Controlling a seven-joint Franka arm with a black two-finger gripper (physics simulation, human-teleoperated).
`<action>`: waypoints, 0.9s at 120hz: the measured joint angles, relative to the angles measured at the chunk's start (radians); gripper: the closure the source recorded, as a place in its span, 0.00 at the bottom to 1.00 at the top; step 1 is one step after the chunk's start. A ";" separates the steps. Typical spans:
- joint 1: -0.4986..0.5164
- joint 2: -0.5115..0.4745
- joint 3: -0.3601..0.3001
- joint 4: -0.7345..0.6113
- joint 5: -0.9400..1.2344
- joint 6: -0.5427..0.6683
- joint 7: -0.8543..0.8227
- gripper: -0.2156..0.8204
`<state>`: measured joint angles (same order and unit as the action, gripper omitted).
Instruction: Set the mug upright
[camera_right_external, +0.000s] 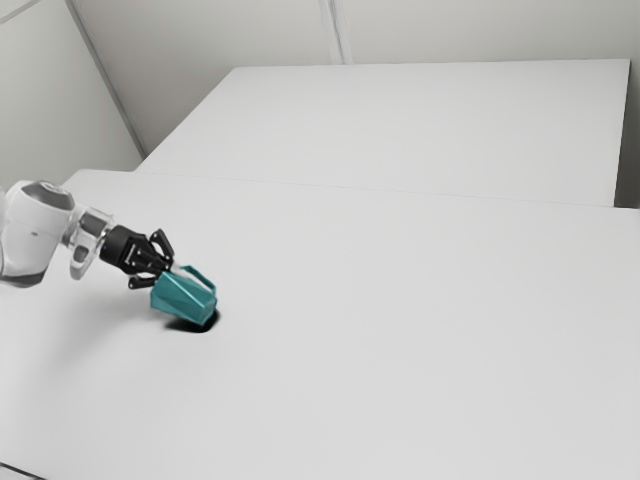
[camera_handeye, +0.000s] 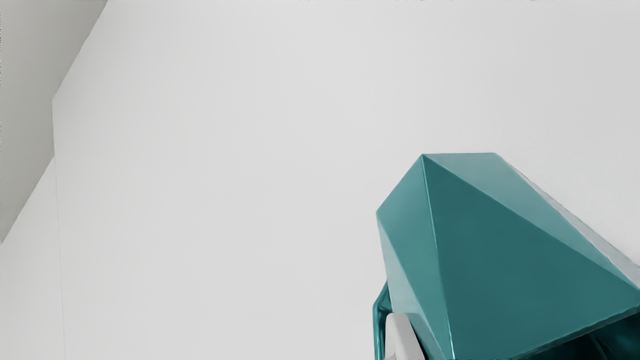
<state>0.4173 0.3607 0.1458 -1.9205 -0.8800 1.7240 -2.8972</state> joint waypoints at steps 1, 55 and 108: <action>0.000 -0.003 -0.001 -0.001 0.000 0.000 0.000 0.97; -0.155 -0.129 -0.137 0.019 0.386 0.195 0.000 0.97; -0.370 -0.102 -0.149 0.073 0.920 0.357 0.000 0.97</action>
<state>0.0475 0.2591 -0.0032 -1.8473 0.0403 2.0807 -2.8972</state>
